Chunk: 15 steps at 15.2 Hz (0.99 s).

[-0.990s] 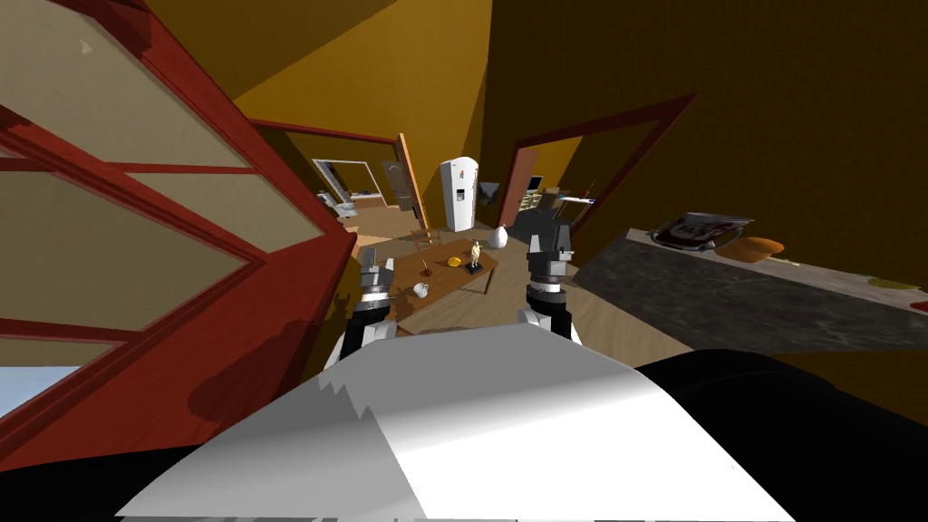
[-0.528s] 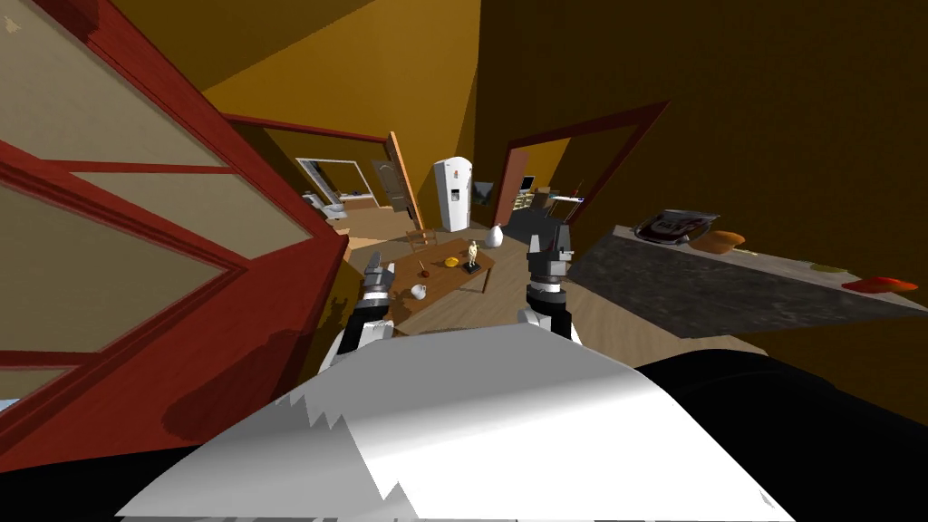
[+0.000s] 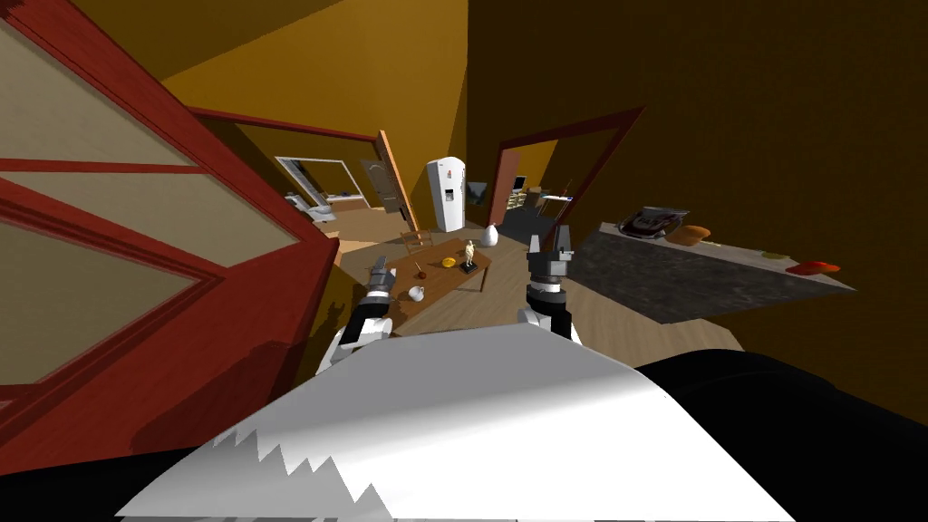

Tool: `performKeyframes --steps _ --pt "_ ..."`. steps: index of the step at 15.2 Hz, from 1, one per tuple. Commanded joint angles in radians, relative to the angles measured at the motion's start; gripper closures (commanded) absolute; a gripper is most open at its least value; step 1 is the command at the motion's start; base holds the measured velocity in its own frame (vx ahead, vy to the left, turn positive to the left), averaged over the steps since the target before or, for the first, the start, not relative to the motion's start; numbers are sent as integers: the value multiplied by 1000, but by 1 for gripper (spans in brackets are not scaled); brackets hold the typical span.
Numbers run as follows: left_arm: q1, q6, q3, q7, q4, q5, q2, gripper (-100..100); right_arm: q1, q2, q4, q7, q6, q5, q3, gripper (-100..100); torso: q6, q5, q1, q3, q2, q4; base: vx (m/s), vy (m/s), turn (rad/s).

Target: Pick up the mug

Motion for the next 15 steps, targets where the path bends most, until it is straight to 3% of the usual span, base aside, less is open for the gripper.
performKeyframes --steps 1,11,15 --pt "-3 50 10 -2 7 4 5 -100 0 0 0 0 0 0 0 0 0 0 0 0 0 0 -8 33 -145" --pt "-26 203 39 -11 46 12 14 -100 0 0 0 0 0 0 0 0 0 0 0 0 0 0 -4 22 -82" --pt "-51 299 68 -20 88 20 19 -100 0 0 0 0 0 0 0 0 0 0 0 0 0 0 -4 27 -136"
